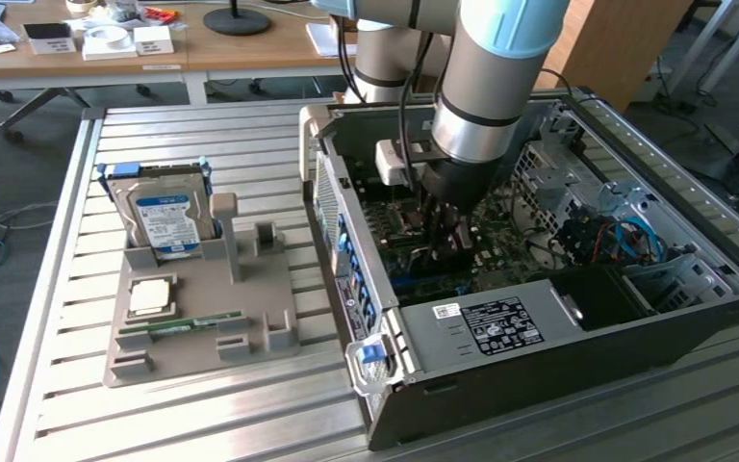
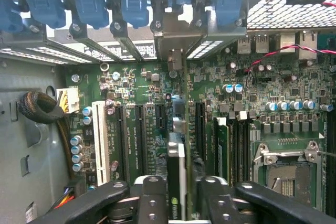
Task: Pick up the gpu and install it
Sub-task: 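Insert the gpu into the slot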
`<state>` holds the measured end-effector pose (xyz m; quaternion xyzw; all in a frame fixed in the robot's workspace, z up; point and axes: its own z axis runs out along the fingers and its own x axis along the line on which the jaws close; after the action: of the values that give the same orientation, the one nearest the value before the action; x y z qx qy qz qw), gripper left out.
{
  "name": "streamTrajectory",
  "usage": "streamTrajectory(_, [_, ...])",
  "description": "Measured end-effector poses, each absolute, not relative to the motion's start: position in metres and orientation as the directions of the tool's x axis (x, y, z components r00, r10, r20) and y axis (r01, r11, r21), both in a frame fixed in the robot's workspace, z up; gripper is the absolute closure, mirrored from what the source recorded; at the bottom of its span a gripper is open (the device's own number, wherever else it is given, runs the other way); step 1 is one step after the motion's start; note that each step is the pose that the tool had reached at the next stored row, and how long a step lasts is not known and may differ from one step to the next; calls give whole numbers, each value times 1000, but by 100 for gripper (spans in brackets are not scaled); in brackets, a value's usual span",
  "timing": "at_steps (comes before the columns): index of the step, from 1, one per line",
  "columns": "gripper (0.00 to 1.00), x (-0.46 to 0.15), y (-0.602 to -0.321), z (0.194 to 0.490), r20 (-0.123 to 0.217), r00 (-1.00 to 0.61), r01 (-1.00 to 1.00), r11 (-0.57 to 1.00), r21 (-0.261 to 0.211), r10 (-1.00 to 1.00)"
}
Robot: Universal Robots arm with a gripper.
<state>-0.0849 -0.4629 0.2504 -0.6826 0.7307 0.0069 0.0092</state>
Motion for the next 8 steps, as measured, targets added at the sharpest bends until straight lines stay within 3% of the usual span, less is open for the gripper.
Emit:
streamTrajectory(3, [60,-85,-463,250,-23,-68,-998,68,-3,-997])
streamTrajectory(8, [60,-85,-463,251,-23,-68,-998,68,-3,-997])
